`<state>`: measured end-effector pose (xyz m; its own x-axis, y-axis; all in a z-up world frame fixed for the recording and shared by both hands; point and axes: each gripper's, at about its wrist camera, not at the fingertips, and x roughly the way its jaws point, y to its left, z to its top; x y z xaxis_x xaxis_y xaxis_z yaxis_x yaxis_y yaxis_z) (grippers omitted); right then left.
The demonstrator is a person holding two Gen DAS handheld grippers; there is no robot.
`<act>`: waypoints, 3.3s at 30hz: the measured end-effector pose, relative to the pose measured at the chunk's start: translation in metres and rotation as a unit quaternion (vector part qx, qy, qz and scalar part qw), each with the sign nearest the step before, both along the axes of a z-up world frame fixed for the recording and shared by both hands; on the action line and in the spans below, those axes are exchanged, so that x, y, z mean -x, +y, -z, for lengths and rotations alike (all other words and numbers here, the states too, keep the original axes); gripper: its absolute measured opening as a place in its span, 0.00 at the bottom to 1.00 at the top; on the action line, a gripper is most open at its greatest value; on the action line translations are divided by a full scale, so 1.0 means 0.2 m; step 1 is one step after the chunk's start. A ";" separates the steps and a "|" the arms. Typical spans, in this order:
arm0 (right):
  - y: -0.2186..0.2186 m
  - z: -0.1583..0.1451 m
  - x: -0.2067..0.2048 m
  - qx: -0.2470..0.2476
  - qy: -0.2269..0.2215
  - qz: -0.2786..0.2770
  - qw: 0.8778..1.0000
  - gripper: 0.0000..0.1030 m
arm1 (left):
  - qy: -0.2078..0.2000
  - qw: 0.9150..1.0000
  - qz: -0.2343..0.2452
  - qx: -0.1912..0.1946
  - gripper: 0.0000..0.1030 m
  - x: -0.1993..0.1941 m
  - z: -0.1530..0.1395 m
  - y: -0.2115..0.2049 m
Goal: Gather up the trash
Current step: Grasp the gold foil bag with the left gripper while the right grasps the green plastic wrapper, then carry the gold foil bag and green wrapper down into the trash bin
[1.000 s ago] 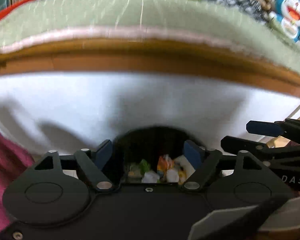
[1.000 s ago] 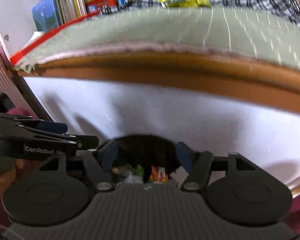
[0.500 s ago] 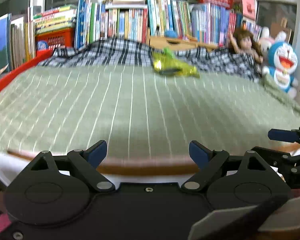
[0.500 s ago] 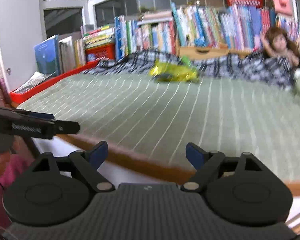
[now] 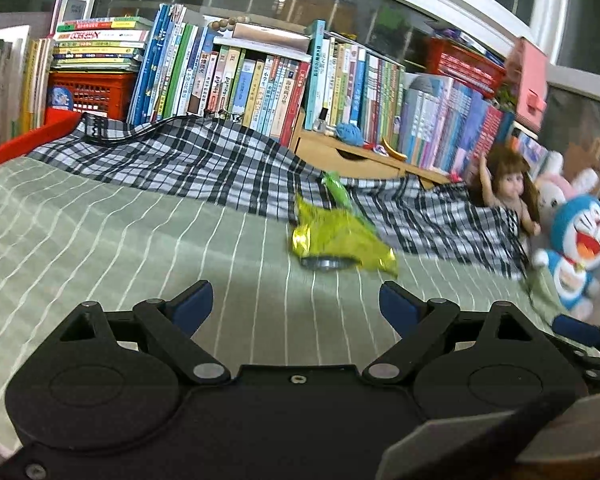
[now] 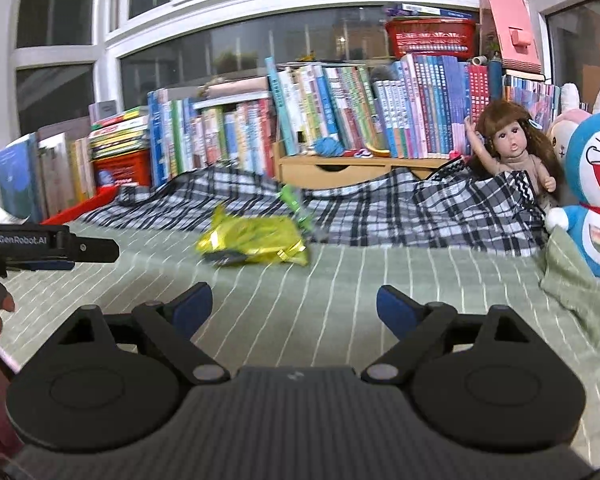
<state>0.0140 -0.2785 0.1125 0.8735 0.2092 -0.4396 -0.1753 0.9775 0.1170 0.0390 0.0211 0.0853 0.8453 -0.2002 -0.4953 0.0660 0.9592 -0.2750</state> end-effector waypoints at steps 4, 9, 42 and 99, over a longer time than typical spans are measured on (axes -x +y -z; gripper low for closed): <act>-0.04 0.00 -0.17 0.006 0.000 0.013 1.000 0.89 | 0.010 1.000 -0.005 -0.004 0.87 -0.23 0.05 -0.05; -0.10 0.05 -0.39 0.003 0.010 0.029 1.000 0.89 | 0.029 0.999 -0.024 0.017 0.87 -0.49 0.14 -0.09; 0.09 0.36 -1.23 0.006 0.080 0.010 0.997 0.89 | -0.029 0.995 -0.089 0.037 0.21 -0.69 0.21 -0.04; 0.33 0.17 0.64 0.028 0.061 -0.101 0.993 0.19 | 0.022 1.000 -0.009 -0.007 0.21 0.97 0.12 0.02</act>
